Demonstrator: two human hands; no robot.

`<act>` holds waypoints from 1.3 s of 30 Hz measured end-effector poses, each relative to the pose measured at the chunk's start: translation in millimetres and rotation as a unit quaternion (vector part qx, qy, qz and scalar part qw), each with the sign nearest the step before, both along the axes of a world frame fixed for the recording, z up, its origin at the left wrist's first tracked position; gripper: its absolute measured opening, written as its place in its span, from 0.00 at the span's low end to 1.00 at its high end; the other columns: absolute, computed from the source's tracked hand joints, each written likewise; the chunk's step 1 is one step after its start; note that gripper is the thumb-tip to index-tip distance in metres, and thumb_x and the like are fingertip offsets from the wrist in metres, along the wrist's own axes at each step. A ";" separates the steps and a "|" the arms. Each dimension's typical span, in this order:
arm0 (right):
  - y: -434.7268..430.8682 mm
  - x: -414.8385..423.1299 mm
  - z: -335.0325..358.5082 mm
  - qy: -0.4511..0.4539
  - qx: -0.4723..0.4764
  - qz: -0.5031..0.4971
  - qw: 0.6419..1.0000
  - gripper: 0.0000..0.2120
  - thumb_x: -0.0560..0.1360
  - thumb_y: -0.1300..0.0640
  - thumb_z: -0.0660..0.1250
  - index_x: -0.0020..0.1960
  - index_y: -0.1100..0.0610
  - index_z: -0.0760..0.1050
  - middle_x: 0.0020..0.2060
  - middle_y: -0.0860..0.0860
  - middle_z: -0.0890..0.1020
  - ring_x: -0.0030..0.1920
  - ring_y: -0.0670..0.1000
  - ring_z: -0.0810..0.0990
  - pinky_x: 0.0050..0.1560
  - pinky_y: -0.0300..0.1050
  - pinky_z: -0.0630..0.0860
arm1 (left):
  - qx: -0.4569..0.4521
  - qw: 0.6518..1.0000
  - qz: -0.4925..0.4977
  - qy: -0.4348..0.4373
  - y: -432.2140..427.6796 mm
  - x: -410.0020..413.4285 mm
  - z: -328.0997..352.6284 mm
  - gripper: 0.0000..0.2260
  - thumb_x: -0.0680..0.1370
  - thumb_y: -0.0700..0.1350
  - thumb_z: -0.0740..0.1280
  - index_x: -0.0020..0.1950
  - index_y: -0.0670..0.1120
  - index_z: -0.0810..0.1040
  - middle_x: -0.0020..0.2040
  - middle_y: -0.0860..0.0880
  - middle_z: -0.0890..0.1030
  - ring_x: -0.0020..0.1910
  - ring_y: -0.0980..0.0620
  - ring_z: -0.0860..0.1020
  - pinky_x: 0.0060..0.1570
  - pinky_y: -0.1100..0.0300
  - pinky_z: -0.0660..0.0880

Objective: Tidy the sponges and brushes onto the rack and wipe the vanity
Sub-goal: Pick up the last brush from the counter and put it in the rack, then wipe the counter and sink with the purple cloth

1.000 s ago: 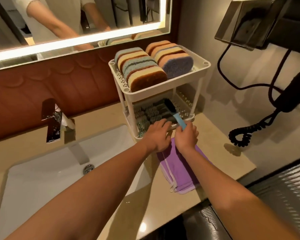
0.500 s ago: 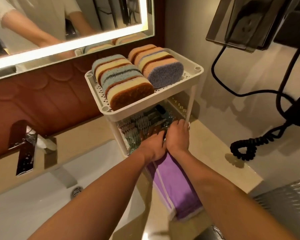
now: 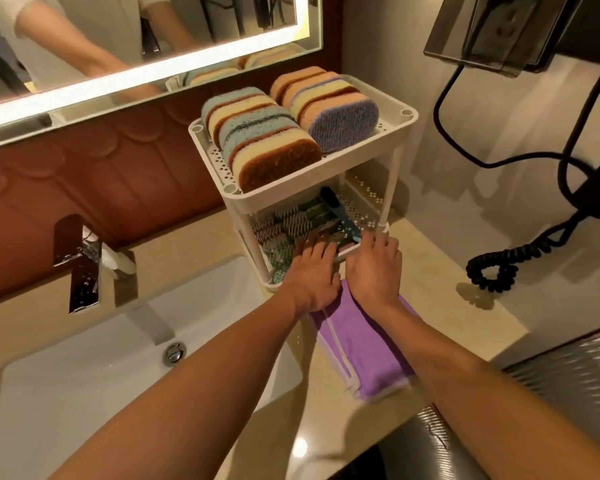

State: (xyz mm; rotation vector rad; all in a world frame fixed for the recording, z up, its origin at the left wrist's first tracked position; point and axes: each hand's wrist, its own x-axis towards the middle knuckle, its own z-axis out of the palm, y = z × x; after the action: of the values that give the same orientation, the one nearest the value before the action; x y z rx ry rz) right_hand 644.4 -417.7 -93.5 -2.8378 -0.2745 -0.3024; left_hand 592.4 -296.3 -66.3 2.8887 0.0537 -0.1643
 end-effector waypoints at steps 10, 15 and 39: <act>-31.6 -77.2 -21.4 0.081 0.013 0.143 0.986 0.20 0.81 0.49 0.62 0.71 0.51 0.72 0.71 0.54 0.71 0.70 0.58 0.67 0.72 0.54 0.65 | -0.002 0.998 -0.033 -0.046 -25.5 -73.7 -18.2 0.28 0.82 0.52 0.59 0.79 0.40 0.62 0.80 0.40 0.60 0.80 0.39 0.52 0.80 0.48 0.45; -40.4 -92.2 -25.3 0.089 0.033 0.163 0.982 0.20 0.83 0.48 0.63 0.72 0.53 0.74 0.74 0.56 0.72 0.71 0.60 0.69 0.71 0.55 0.63 | -0.039 0.999 -0.005 -0.011 -25.5 -96.6 -18.7 0.29 0.80 0.51 0.61 0.79 0.40 0.61 0.79 0.39 0.61 0.78 0.39 0.58 0.79 0.47 0.53; 10.5 -182.8 117.8 0.183 0.513 0.165 0.822 0.06 0.83 0.52 0.65 0.50 0.49 0.80 0.45 0.43 0.83 0.48 0.43 0.81 0.50 0.40 0.79 | -0.391 0.852 0.261 -0.230 -11.5 -205.5 86.3 0.07 0.84 0.50 0.63 0.54 0.48 0.71 0.47 0.49 0.79 0.46 0.49 0.80 0.41 0.56 0.80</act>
State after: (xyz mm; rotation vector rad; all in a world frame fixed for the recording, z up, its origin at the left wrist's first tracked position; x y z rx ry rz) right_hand 461.6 -407.2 24.3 -1.6795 -0.3661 0.1532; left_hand 387.0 -307.8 19.9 1.9338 0.5382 0.4921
